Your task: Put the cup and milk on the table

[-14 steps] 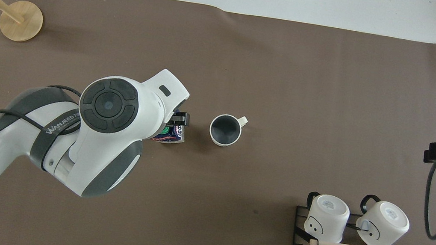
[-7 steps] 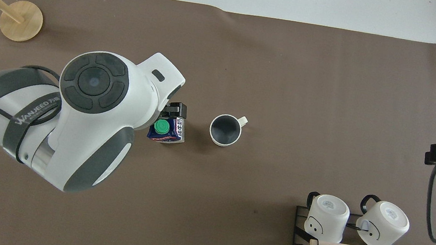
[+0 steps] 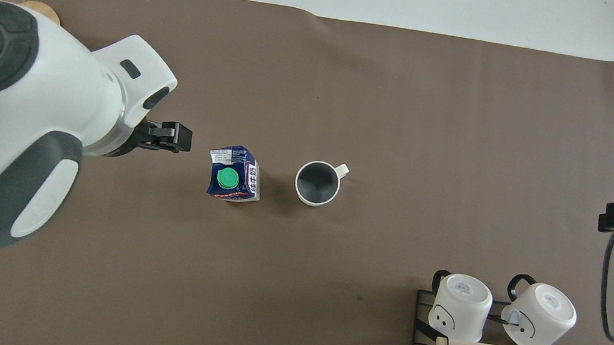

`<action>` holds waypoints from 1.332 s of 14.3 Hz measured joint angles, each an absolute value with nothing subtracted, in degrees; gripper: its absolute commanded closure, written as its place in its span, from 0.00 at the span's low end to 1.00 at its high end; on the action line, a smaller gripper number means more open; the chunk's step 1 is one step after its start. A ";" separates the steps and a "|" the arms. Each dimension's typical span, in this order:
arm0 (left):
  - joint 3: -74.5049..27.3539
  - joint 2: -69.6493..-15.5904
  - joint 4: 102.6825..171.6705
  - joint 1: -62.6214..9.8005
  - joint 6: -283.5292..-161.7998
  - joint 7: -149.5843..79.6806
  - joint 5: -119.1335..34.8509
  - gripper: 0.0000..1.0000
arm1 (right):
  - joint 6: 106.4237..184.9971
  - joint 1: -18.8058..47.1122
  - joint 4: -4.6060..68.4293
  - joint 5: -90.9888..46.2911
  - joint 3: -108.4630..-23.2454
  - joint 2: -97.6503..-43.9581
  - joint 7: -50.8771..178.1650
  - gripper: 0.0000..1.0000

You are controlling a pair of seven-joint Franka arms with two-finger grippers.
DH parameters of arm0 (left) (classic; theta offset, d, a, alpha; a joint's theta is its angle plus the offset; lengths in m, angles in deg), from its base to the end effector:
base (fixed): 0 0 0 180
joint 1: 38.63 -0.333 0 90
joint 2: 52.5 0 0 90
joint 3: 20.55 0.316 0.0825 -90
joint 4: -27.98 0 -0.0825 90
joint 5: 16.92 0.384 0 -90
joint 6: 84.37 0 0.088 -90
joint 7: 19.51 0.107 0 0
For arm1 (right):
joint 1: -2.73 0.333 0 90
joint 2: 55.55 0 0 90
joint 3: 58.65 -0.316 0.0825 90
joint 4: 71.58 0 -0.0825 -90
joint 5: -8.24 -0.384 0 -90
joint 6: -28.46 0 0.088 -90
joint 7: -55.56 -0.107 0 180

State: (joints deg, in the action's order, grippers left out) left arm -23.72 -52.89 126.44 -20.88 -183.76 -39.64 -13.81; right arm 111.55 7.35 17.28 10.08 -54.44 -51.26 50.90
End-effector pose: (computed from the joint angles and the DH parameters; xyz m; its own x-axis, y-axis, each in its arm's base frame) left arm 0.5272 -0.1963 0.5725 0.9989 -0.0229 0.0400 -0.0212 -0.9989 -0.0429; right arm 0.5184 -0.0017 0.6634 0.9967 -0.0776 -0.0238 -0.0769 -0.9966 0.0285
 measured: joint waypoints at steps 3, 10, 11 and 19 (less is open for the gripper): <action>-23.53 -53.60 123.70 -26.16 -179.79 -31.35 -13.81 0.00 | 112.31 7.35 17.28 10.08 -54.44 -51.28 50.90 0.00; -23.47 -53.60 121.62 -35.00 -176.05 -21.36 -14.13 0.00 | 113.18 7.15 17.28 9.07 -54.37 -51.85 50.90 0.00; -23.44 -53.61 121.51 -35.41 -175.87 -21.06 -14.16 0.00 | 113.18 7.15 17.33 9.04 -54.37 -51.85 50.90 0.00; -23.51 -54.22 121.25 -35.56 -175.18 -20.45 -14.59 0.00 | 113.18 6.85 17.37 9.03 -54.37 -51.84 50.90 0.00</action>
